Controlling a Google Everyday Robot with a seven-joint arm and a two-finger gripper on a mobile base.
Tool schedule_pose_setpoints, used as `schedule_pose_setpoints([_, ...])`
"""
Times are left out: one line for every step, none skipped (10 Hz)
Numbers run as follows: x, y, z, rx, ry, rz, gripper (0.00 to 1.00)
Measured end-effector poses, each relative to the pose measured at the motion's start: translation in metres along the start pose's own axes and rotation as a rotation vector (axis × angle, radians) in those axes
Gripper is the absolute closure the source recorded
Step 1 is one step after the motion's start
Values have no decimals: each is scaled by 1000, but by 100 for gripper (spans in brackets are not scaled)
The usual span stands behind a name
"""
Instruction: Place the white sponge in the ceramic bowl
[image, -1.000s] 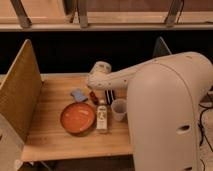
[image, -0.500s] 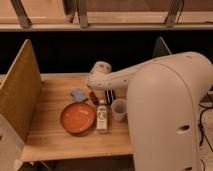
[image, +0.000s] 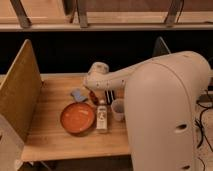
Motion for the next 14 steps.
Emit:
schedule_pose_setpoints([-9,6,6,-17,-10,-23,20])
schedule_pose_setpoints([-12,9,11,-32,-15,-26,20])
schedule_pose_setpoints([-18,15,20,-52,-19,-33,20])
schedule_pose_setpoints([-29,28,37,-91,-19,-46,20])
schedule_pose_setpoints([-34,39,53,-126,-8,-51,20])
schedule_pose_setpoints([-37,42,67,-150,3,-28,20])
schedule_pose_setpoints([-38,42,83,-170,15,15,20])
schedule_pose_setpoints([-37,39,97,-182,29,61,20])
schedule_pose_setpoints([-36,37,106,-190,39,93,20])
schedule_pose_setpoints([-36,37,109,-194,43,106,20])
schedule_pose_setpoints([-36,36,109,-194,42,107,20])
schedule_pose_setpoints([-35,36,109,-194,43,107,20])
schedule_pose_setpoints([-34,37,109,-197,48,109,20])
schedule_pose_setpoints([-26,40,112,-210,64,121,20])
